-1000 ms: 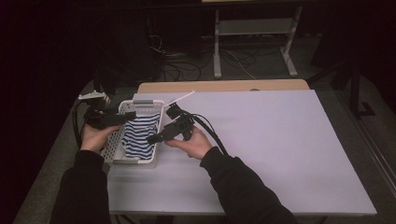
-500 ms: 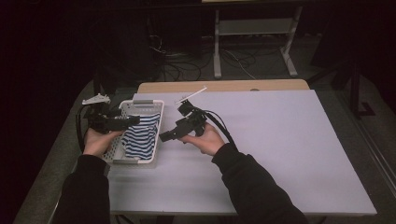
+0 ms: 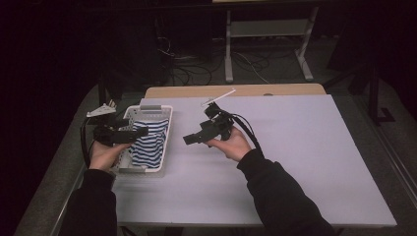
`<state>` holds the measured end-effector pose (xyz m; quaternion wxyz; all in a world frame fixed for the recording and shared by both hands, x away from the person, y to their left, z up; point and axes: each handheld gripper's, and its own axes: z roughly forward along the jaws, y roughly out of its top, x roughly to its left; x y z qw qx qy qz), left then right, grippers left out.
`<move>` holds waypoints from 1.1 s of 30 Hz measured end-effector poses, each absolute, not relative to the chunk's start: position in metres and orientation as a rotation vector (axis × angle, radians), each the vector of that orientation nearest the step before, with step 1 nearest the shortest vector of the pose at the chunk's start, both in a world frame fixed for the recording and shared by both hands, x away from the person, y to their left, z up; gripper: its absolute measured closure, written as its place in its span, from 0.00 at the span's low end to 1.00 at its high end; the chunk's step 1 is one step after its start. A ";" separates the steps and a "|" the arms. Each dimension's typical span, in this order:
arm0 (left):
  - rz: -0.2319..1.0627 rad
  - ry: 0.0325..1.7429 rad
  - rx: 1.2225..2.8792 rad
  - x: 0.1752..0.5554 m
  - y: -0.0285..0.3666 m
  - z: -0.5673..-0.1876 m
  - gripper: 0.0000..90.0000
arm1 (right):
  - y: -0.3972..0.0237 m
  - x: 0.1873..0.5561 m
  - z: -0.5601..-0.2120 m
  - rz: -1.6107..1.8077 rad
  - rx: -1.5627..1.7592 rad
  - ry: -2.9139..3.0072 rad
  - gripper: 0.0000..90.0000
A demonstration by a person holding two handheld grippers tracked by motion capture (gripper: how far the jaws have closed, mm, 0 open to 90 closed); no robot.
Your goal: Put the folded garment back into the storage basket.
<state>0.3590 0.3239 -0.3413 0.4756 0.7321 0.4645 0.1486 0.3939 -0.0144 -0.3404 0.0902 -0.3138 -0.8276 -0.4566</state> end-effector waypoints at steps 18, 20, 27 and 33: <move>0.372 1.123 1.768 0.340 0.323 -0.352 0.00 | -0.056 0.396 -0.340 -1.403 -1.006 -2.490 0.00; 0.371 1.120 1.764 0.338 0.323 -0.353 0.00 | -0.061 0.396 -0.340 -1.404 -1.013 -2.494 0.00; 0.378 1.105 1.757 0.329 0.321 -0.356 0.00 | -0.084 0.395 -0.344 -1.423 -1.051 -2.498 0.00; 0.389 1.097 1.782 0.322 0.317 -0.363 0.00 | -0.100 0.395 -0.348 -1.421 -1.080 -2.491 0.00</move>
